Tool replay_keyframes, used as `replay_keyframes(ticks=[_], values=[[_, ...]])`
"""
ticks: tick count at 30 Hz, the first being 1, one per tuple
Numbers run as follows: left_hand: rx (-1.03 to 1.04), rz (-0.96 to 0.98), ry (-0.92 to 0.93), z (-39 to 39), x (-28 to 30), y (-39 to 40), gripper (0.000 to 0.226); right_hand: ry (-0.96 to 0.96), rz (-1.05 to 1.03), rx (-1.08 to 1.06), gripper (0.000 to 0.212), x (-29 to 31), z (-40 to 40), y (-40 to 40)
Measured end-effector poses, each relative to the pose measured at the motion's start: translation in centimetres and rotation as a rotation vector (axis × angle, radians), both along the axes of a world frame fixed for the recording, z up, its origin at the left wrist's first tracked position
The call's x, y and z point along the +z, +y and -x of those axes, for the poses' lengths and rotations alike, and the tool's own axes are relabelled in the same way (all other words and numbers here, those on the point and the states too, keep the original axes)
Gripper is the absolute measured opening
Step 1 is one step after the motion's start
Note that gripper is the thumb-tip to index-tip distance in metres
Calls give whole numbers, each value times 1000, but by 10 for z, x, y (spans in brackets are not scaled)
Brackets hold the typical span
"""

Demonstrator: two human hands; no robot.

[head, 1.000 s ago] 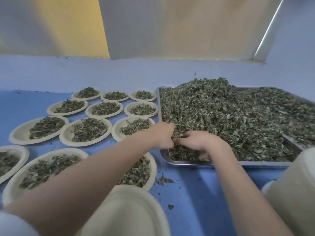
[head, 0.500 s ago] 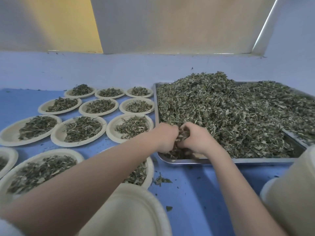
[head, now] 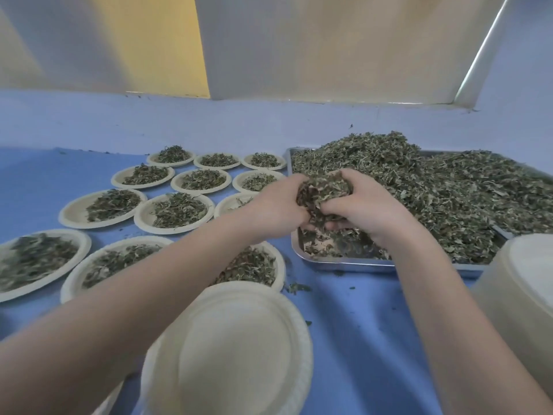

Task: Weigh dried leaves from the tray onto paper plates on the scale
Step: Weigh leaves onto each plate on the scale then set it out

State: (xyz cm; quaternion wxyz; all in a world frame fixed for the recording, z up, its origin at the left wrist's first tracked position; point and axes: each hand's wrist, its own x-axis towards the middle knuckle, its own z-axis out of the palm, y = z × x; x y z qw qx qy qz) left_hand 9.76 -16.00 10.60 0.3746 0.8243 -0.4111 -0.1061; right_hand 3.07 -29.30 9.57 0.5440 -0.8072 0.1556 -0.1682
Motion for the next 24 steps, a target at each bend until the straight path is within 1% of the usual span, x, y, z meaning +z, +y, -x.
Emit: replay_keyframes(ticks=[3, 5, 7, 8, 9, 11, 12, 13, 15, 18, 21, 24], values=[[46, 15, -5, 18, 6, 49, 37, -28, -20, 120, 29, 5, 17, 42], [91, -1, 11, 30, 4, 82, 39, -23, 4, 202, 32, 1, 28, 71], [109, -37, 32, 41, -1, 112, 40, 22, 65, 273, 35, -6, 38, 95], [113, -67, 48, 46, -5, 125, 42, 63, 129, 307, 39, -10, 43, 104], [114, -115, 54, 52, -8, 137, 44, 125, 243, 344, 44, -14, 48, 110], [104, -258, 12, 60, -15, 154, 53, 296, 571, 415, 62, -16, 57, 112], [107, -333, -26, 63, -18, 161, 59, 364, 694, 442, 73, -15, 62, 111], [123, -386, -62, 65, -20, 166, 63, 402, 740, 461, 82, -13, 66, 108], [166, -382, -118, 68, -18, 175, 57, 404, 698, 470, 87, -8, 71, 100], [219, -242, -121, 69, -15, 185, 42, 320, 592, 429, 80, -4, 73, 93], [241, -100, -74, 68, -16, 187, 40, 250, 530, 401, 77, -11, 72, 93], [234, -19, -68, 70, -23, 182, 40, 209, 504, 383, 73, -18, 72, 96]])
